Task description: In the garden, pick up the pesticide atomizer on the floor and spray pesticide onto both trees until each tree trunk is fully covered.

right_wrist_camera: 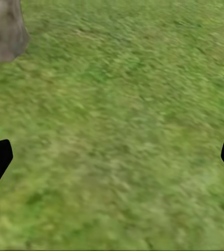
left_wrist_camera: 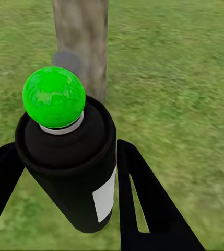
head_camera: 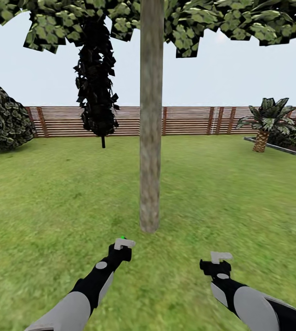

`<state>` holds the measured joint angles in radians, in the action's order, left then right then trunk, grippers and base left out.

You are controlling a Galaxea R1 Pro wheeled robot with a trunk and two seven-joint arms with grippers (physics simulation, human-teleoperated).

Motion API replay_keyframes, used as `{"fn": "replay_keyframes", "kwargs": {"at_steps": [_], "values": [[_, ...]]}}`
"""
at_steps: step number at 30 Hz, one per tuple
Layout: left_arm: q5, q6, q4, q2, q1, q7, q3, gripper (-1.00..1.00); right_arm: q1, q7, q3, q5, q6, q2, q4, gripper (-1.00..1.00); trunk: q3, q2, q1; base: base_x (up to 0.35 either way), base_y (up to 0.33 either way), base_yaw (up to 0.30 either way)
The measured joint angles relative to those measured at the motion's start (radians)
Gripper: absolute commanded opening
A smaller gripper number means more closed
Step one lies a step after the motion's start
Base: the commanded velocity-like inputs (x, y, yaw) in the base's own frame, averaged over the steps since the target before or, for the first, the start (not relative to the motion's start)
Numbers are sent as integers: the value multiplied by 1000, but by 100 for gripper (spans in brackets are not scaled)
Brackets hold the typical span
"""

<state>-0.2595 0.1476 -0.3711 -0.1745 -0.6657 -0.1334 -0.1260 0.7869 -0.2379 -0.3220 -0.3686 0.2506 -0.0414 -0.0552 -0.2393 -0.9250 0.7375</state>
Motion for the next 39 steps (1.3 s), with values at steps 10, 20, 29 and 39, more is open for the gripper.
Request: {"fn": "replay_keyframes", "kwargs": {"at_steps": [10,20,29,39], "values": [[0,0,1,0,0,0,-1,-100,-167,-3,0,-2,-7,-63,1,100,0,0,0,350,0,0],[0,1,33,0,0,1,1,-100,-269,-2,14,-31,-7,-64,0,100,0,0,0,350,28,0],[0,3,41,0,0,2,2,-100,-289,-2,15,-104,-7,-60,0,100,0,0,0,350,70,0],[0,0,41,0,0,1,3,-100,-291,-2,15,-108,-7,-52,0,100,0,0,0,350,47,0]]}}
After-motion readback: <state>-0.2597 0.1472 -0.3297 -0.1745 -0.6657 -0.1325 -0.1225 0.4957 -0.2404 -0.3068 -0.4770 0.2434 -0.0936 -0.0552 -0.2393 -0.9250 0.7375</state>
